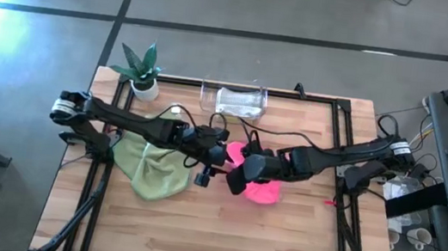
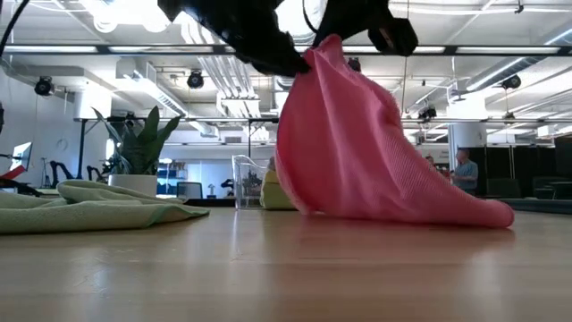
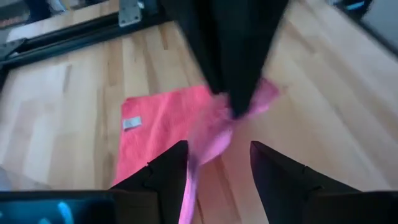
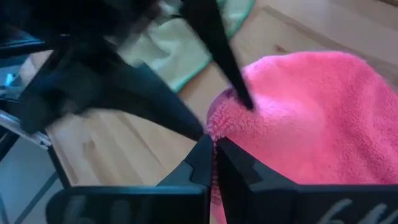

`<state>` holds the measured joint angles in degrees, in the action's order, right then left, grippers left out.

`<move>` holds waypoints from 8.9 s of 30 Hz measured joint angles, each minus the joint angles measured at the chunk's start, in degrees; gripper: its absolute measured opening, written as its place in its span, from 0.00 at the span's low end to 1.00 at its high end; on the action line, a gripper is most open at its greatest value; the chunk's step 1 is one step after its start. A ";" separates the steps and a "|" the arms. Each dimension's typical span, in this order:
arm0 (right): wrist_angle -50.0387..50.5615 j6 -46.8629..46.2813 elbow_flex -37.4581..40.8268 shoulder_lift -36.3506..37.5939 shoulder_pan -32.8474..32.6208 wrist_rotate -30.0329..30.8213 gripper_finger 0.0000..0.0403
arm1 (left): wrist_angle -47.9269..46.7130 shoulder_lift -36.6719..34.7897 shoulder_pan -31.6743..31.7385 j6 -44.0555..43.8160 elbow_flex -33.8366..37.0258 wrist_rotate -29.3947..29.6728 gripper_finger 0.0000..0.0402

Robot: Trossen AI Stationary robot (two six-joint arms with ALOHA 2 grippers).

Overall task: Fold microfiber towels
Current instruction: Fold the pink microfiber cloth

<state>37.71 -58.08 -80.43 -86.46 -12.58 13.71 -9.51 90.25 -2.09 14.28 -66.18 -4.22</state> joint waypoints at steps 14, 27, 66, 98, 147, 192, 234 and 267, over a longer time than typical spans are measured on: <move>5.30 1.87 -7.29 0.00 -1.90 -0.13 0.02 | -3.94 4.10 0.55 0.11 0.00 14.38 0.38; 14.99 1.04 -12.10 0.00 -4.09 -0.14 0.02 | -12.25 4.12 2.66 0.21 0.05 16.80 0.17; 25.02 5.63 -12.10 0.70 -5.73 5.10 0.02 | -28.27 -13.10 4.15 10.67 -2.73 12.45 0.00; 24.58 24.69 -12.10 9.09 0.10 26.14 0.02 | -50.58 -13.63 4.86 -14.17 -19.36 17.54 0.00; -3.99 4.23 12.50 4.20 -14.30 6.16 0.02 | -47.06 -8.84 -9.16 -46.40 -6.84 -0.75 0.00; -1.90 -6.31 18.95 -4.48 -5.38 8.35 0.02 | -27.70 3.92 3.15 -38.88 6.93 7.12 0.00; -1.81 -10.84 19.15 -4.50 -3.21 8.35 0.15 | -30.50 2.95 3.65 -24.38 3.67 9.04 0.39; -10.42 -18.53 18.19 -12.64 -3.23 -7.66 0.06 | -29.91 -0.58 3.52 -13.94 1.97 9.04 0.40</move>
<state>27.29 -76.61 -62.24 -99.10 -15.81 6.05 -39.42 89.67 1.43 0.34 -64.20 4.82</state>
